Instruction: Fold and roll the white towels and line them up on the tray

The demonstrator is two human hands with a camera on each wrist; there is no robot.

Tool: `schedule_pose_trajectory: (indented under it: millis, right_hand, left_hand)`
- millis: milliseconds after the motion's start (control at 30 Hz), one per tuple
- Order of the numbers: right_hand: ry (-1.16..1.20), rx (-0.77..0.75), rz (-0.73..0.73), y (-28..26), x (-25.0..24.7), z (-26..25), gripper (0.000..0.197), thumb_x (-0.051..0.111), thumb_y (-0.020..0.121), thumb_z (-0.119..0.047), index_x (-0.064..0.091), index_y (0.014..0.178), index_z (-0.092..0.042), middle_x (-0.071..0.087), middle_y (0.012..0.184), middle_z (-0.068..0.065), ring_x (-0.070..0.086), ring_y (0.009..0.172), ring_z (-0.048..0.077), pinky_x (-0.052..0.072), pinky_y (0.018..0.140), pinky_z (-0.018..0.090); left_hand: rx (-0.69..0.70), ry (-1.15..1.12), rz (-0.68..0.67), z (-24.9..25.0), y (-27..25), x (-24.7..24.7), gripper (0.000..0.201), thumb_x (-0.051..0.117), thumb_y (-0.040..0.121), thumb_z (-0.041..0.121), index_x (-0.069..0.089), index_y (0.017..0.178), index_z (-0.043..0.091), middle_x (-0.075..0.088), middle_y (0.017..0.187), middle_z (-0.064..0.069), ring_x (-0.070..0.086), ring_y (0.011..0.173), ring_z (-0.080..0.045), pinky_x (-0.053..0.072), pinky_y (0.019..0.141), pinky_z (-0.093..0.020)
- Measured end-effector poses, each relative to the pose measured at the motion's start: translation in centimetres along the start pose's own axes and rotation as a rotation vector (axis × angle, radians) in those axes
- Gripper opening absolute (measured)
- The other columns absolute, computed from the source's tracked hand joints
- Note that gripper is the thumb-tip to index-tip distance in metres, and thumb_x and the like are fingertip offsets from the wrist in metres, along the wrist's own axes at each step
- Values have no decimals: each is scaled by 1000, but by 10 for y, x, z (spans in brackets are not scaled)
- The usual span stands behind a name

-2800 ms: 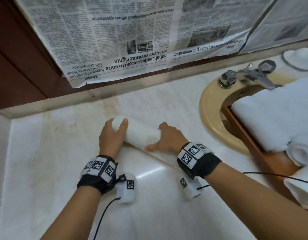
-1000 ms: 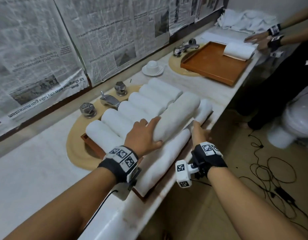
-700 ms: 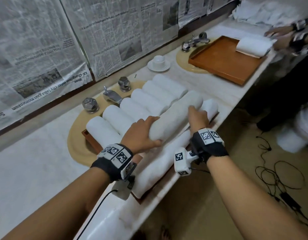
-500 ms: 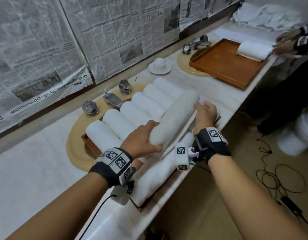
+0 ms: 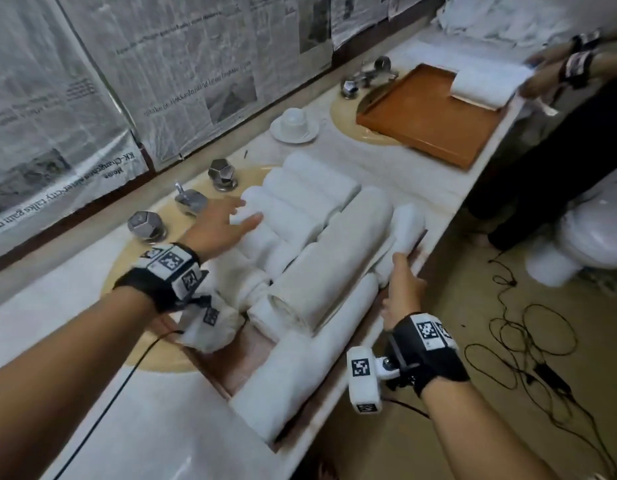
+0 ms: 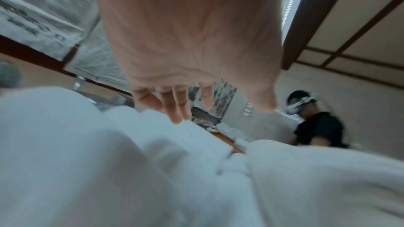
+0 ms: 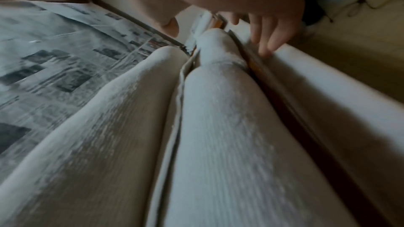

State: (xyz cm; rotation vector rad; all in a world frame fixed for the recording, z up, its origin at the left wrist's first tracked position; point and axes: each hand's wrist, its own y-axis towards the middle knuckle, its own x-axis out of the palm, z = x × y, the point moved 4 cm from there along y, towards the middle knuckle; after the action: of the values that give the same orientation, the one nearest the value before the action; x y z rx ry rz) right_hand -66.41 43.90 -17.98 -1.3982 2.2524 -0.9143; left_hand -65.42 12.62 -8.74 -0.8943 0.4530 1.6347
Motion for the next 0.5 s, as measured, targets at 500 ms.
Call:
schedule_pose_trajectory:
  millis: [500]
  right_hand:
    - [-72, 188, -64, 7, 10, 53, 103, 72, 37, -71, 48, 127, -27, 63, 115, 9, 66, 94, 33, 54, 78, 50]
  left_hand:
    - [-572, 145, -218, -73, 35, -3, 139, 75, 35, 79, 35, 146, 6, 39, 149, -14, 46, 129, -35, 43, 100, -43]
